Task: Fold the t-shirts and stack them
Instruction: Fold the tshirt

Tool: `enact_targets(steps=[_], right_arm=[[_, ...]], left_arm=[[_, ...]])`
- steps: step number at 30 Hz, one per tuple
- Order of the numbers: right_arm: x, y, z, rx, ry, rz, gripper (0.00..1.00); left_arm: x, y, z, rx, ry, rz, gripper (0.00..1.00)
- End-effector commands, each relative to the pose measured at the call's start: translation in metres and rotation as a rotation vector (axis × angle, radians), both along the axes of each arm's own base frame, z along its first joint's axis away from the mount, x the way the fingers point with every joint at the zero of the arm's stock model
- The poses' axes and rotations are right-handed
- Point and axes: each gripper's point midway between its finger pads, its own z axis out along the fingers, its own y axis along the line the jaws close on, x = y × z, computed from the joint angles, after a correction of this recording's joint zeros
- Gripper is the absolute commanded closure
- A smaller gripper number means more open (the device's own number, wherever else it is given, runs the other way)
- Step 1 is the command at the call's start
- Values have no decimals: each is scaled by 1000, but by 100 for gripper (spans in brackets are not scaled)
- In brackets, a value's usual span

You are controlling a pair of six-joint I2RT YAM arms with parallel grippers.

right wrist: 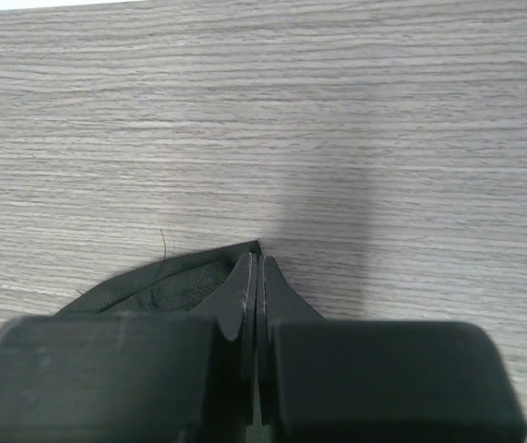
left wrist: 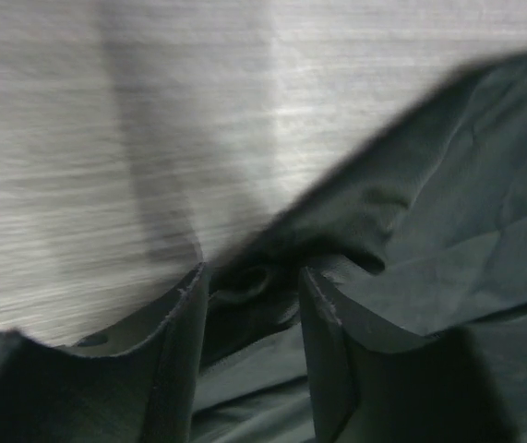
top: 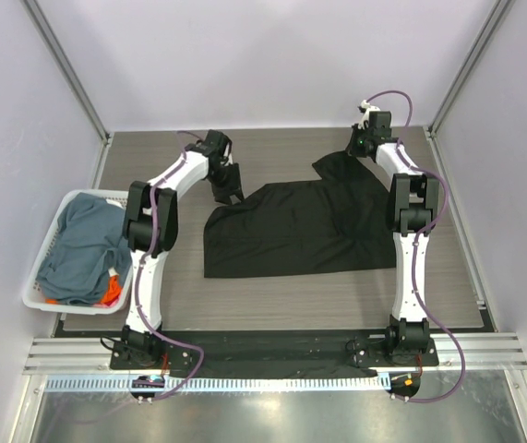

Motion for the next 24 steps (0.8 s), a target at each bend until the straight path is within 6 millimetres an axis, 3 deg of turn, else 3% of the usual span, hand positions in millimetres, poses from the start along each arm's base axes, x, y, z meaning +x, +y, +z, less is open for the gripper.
enact_targets(steps=[1, 3, 6, 9, 13, 14, 24], right_arm=[[9, 2, 72, -1, -137, 10, 99], [8, 2, 75, -1, -140, 10, 99], [7, 1, 78, -3, -145, 7, 99], [7, 1, 84, -1, -152, 4, 99], [5, 0, 86, -7, -151, 3, 99], [2, 18, 87, -11, -153, 32, 99], [8, 15, 96, -30, -180, 30, 99]], left_arm=[[-7, -10, 13, -40, -17, -48, 59], [-10, -12, 19, -43, -30, -49, 65], [-12, -16, 25, -52, -42, -45, 86], [-11, -18, 30, -53, -53, -42, 99], [-3, -9, 37, 1, -89, -7, 100], [1, -6, 39, 18, -102, 6, 100], [26, 18, 64, 140, -207, 98, 100]])
